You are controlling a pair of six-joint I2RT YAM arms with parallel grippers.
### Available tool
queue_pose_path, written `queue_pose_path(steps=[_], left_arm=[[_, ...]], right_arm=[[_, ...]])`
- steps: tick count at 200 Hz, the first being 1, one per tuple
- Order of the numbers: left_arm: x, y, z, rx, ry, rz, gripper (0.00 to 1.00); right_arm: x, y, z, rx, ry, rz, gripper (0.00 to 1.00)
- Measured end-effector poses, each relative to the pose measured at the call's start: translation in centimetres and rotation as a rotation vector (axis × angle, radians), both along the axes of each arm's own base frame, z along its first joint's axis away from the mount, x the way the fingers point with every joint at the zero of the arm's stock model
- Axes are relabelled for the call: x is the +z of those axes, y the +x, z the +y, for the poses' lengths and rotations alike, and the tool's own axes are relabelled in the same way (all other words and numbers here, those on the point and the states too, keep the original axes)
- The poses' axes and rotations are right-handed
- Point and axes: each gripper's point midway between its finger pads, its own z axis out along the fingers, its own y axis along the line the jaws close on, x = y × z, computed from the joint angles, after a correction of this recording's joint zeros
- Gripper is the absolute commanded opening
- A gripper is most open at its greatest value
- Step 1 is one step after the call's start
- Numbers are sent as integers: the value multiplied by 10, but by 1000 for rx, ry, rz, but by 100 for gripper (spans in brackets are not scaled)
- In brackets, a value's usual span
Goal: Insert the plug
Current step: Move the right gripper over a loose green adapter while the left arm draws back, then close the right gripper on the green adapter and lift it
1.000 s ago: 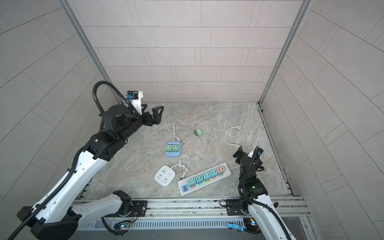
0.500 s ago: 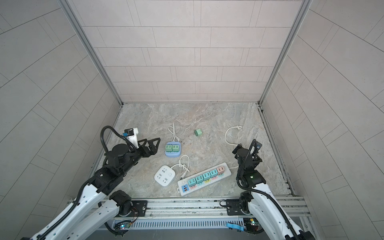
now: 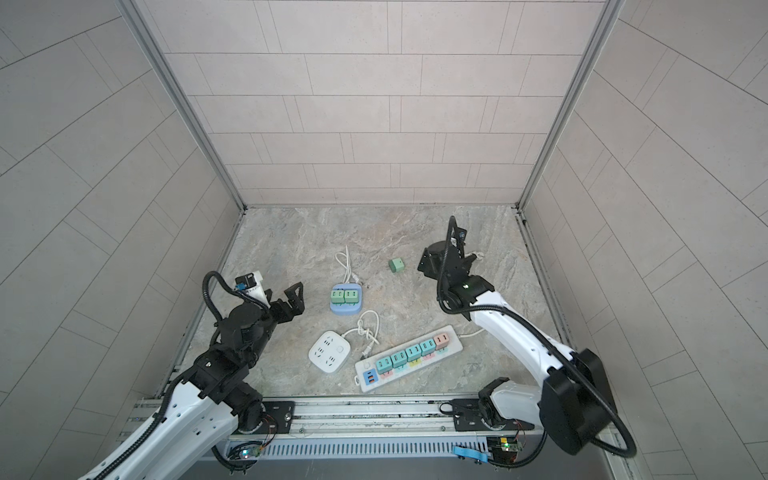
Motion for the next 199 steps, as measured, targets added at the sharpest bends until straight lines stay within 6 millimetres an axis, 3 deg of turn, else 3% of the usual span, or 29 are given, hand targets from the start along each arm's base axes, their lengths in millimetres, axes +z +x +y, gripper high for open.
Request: queue_pose_path(steps=[76,129,159,199], left_arm=[[-27,-31,43,205,-33,118,100],[-27,-38,48,224,-46,116,100],[-28,-38,47,216,-46,122,100],[-29,-38,45,204,-49,126,100]], right_arm=[[-74,73,76,156,-18,290,78],[-133,92,103,187,-55,439,82],[-144,102,107,180,-76,463,82],[-141,115,110,162,-92,450,82]])
